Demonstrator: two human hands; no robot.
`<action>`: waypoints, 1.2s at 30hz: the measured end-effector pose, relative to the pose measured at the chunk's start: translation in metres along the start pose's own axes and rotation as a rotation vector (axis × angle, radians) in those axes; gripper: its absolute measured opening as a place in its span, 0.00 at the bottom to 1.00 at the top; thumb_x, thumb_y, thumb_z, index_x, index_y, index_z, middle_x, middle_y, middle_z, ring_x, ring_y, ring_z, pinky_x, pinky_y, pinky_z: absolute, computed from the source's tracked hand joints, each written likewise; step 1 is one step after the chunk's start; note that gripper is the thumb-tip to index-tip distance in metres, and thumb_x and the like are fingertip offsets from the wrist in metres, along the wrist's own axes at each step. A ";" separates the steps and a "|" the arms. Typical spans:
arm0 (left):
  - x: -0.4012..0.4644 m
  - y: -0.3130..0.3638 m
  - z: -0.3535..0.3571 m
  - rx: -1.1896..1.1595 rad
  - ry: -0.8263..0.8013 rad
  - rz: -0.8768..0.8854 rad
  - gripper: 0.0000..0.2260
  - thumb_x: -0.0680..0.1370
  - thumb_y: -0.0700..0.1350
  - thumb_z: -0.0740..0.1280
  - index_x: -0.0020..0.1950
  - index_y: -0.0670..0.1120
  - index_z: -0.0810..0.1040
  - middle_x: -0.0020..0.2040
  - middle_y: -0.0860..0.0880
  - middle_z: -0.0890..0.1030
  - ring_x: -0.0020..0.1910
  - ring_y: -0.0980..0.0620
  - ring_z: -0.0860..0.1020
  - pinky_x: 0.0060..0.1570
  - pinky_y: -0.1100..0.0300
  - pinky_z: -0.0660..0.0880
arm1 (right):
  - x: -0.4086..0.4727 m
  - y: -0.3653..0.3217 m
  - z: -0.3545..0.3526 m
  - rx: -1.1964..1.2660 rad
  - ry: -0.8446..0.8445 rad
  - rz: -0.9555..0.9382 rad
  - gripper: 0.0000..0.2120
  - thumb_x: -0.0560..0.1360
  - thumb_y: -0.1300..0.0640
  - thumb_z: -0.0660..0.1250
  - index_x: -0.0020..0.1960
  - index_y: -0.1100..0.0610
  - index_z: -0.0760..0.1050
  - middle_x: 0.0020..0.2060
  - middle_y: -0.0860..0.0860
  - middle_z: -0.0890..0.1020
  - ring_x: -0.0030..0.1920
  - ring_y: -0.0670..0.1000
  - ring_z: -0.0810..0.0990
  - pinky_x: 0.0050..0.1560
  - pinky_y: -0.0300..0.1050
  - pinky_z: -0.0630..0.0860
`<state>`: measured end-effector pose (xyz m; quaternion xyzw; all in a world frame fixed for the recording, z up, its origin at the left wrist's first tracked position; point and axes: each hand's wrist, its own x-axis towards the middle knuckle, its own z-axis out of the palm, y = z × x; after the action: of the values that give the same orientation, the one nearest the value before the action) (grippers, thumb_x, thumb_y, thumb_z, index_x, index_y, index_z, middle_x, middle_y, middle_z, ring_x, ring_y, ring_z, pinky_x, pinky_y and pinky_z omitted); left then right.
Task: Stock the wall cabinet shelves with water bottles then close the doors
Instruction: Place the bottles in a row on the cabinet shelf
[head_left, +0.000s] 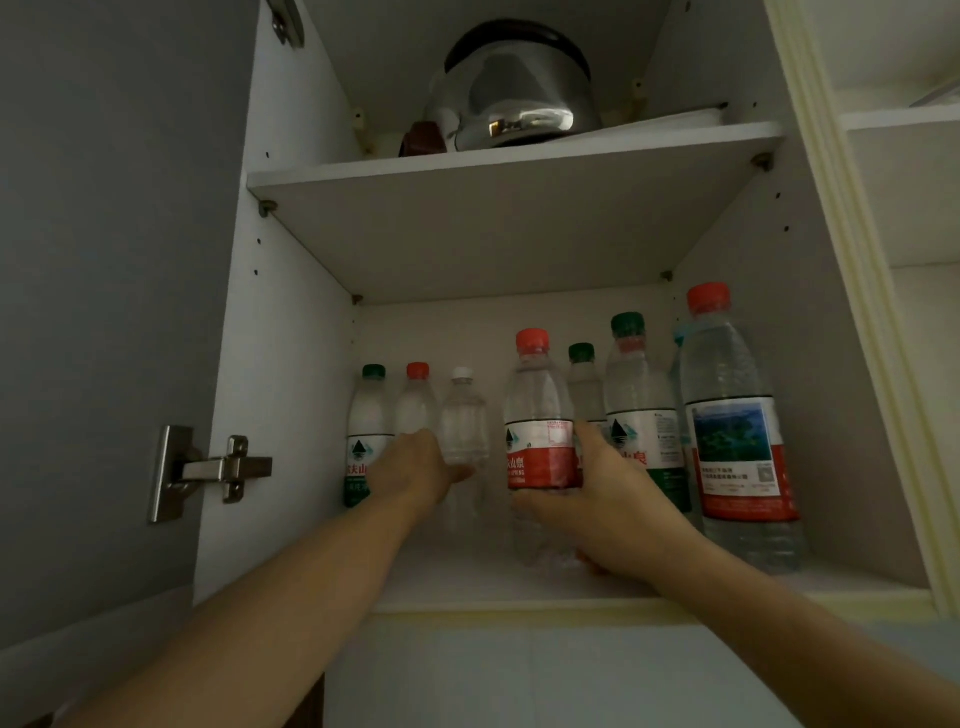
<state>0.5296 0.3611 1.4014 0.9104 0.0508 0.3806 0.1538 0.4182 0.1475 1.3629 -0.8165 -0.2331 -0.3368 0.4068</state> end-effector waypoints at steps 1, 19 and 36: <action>0.000 -0.003 -0.002 -0.030 0.003 -0.005 0.23 0.74 0.65 0.72 0.38 0.47 0.69 0.39 0.49 0.76 0.38 0.50 0.77 0.33 0.58 0.71 | 0.000 -0.001 -0.001 0.002 -0.002 0.005 0.21 0.70 0.42 0.76 0.57 0.40 0.68 0.45 0.44 0.81 0.43 0.43 0.82 0.42 0.37 0.80; -0.036 -0.010 -0.050 -0.933 -0.207 0.219 0.24 0.72 0.58 0.77 0.63 0.61 0.69 0.53 0.58 0.81 0.49 0.59 0.82 0.42 0.63 0.78 | 0.047 -0.023 0.014 -0.196 -0.419 0.117 0.19 0.80 0.55 0.69 0.70 0.55 0.74 0.55 0.53 0.82 0.48 0.50 0.84 0.45 0.43 0.84; -0.024 -0.029 -0.034 -0.443 0.083 0.078 0.36 0.74 0.67 0.69 0.75 0.49 0.65 0.67 0.43 0.77 0.63 0.41 0.77 0.60 0.48 0.75 | 0.152 -0.018 0.021 -1.226 -0.064 -0.021 0.46 0.67 0.24 0.63 0.78 0.44 0.57 0.71 0.59 0.74 0.76 0.68 0.58 0.61 0.79 0.23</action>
<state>0.4892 0.3917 1.3980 0.8393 -0.0632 0.4252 0.3328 0.5149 0.1905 1.4752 -0.9093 -0.0170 -0.3888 -0.1474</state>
